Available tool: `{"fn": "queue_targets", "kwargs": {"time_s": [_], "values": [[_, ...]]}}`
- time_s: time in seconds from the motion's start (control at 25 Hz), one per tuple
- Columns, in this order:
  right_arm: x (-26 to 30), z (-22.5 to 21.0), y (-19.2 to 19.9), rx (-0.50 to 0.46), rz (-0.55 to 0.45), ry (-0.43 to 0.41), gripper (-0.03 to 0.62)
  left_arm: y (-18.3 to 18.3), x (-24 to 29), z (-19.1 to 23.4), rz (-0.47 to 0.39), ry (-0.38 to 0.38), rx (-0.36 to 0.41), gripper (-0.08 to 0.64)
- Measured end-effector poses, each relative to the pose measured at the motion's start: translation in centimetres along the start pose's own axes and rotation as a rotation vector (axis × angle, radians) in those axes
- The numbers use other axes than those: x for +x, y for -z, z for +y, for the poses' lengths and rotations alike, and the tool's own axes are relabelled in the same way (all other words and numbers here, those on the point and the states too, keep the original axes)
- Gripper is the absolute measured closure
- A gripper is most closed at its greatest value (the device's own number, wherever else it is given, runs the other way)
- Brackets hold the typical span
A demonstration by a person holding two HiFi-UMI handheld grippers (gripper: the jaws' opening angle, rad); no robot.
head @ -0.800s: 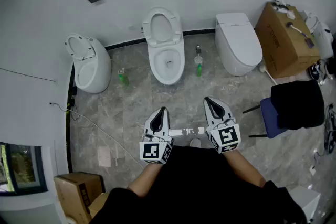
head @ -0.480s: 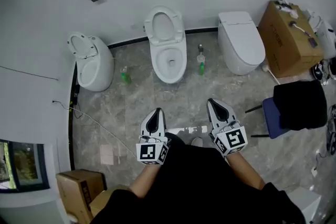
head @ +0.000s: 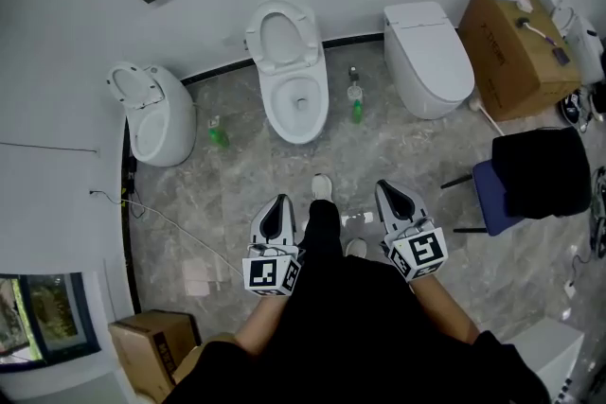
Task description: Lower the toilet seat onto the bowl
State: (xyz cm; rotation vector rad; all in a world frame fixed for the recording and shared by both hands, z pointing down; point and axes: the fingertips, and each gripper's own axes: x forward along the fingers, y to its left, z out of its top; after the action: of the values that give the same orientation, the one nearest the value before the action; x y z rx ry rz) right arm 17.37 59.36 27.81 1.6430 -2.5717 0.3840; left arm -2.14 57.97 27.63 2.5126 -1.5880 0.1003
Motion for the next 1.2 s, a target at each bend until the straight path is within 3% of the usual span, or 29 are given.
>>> {"fn": "queue_targets", "kwargs": {"time_s": [0.24, 0.44, 0.8, 0.96, 1.08, 1.2], "values": [[1.9, -3.1, 0.5, -0.004, 0.043, 0.048, 0.560, 0.5, 6.0, -0.1, 0.009, 0.068, -0.016, 0.545], [6.9, -6.1, -0.8, -0.017, 0.077, 0.062, 0.560, -0.8, 11.7, 1.9, -0.019, 0.083, -0.027, 0.545], [21.3, -8.7, -5.0, -0.040, 0.102, 0.025, 0.558, -3.5, 21.9, 10.8, -0.021, 0.050, -0.058, 0.545], [28.3, -9.5, -6.6, -0.031, 0.113, 0.052, 0.558, -4.0, 26.9, 15.3, -0.013, 0.094, -0.120, 0.545], [32.9, -9.7, -7.7, 0.026, 0.107, 0.041, 0.558, -4.7, 30.3, 17.1, -0.011, 0.155, -0.097, 0.545], [37.1, -9.4, -9.2, 0.018, 0.094, 0.023, 0.558, -5.3, 33.1, 19.3, -0.012, 0.175, -0.092, 0.545]]}}
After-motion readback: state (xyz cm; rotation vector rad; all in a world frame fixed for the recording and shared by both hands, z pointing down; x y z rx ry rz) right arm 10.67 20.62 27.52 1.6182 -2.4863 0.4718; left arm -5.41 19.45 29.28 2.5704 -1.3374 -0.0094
